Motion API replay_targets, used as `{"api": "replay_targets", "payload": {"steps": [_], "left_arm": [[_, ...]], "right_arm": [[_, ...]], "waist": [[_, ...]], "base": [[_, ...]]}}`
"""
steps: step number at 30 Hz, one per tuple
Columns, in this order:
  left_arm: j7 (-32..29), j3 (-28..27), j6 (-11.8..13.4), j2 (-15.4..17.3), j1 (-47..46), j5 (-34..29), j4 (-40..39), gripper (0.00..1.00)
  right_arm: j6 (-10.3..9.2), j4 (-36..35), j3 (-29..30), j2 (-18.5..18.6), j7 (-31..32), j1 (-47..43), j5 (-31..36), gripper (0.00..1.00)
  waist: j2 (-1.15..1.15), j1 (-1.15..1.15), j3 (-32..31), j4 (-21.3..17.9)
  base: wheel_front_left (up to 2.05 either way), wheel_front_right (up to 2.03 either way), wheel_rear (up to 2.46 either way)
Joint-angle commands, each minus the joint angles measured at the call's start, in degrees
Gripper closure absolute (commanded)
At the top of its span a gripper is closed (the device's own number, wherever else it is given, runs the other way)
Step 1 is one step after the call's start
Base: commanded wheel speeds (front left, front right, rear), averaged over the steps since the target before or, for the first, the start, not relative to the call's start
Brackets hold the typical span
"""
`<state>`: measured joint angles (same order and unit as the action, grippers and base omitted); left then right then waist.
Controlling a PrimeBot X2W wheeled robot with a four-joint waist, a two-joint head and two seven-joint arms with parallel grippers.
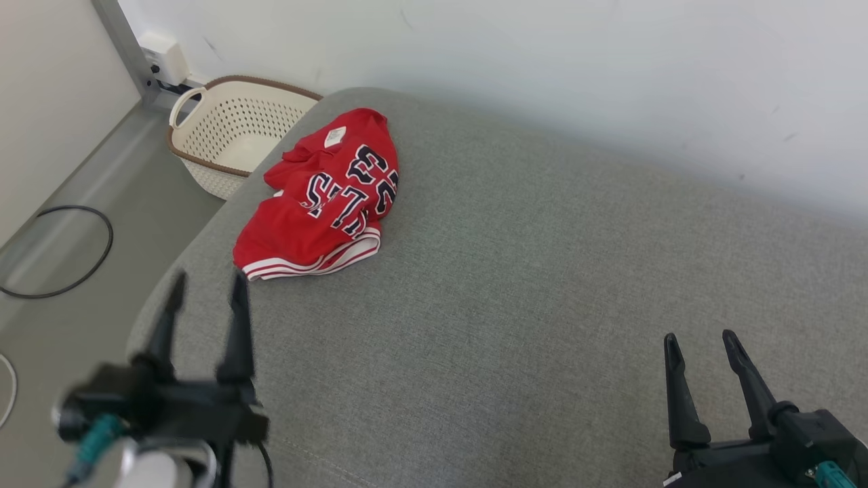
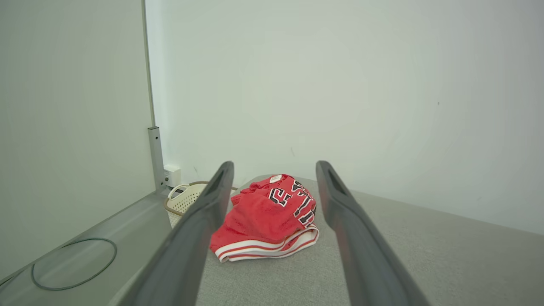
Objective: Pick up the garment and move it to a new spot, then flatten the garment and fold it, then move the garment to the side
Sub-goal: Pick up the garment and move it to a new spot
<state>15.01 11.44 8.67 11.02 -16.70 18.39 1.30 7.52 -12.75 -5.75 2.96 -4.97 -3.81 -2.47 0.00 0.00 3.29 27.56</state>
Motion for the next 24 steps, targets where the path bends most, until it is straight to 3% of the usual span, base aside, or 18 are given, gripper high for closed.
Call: {"api": "replay_targets", "payload": {"steps": [1,5,10,14,24], "left_arm": [[0.32,-1.5,0.21,1.26,-2.74,-0.63,-1.42,0.0],[0.3,-4.03,0.02,2.87,-7.37,0.17,-2.31,0.0],[-1.78,-7.68,-1.6,5.72,-14.74,3.29,2.53,0.0],[-4.11,-9.15,-4.51,7.48,-20.59,6.61,12.19,0.0],[-8.85,-9.21,-12.42,7.69,-32.44,13.49,38.59,0.0]], "right_arm": [[-0.06,-0.46,-0.26,-0.04,0.2,0.84,0.37,0.0],[-0.06,-0.79,-0.88,0.19,0.63,1.51,0.62,0.0],[-0.06,-1.3,-1.97,1.15,1.3,3.18,0.8,0.0],[-0.06,-1.93,-3.2,2.37,1.97,4.89,0.77,0.0],[-0.06,-3.18,-5.28,4.78,3.13,9.66,0.76,0.0]], "waist": [[0.0,0.0,1.07,-0.54],[0.0,0.0,2.46,-1.83],[0.0,0.0,6.07,-5.4],[0.0,0.0,10.41,-8.55],[0.0,0.0,20.7,-14.15]], "base": [[0.0,0.0,0.0],[0.0,0.0,0.0],[0.0,0.0,0.0],[0.0,0.0,0.0],[0.0,0.0,0.0]]}}
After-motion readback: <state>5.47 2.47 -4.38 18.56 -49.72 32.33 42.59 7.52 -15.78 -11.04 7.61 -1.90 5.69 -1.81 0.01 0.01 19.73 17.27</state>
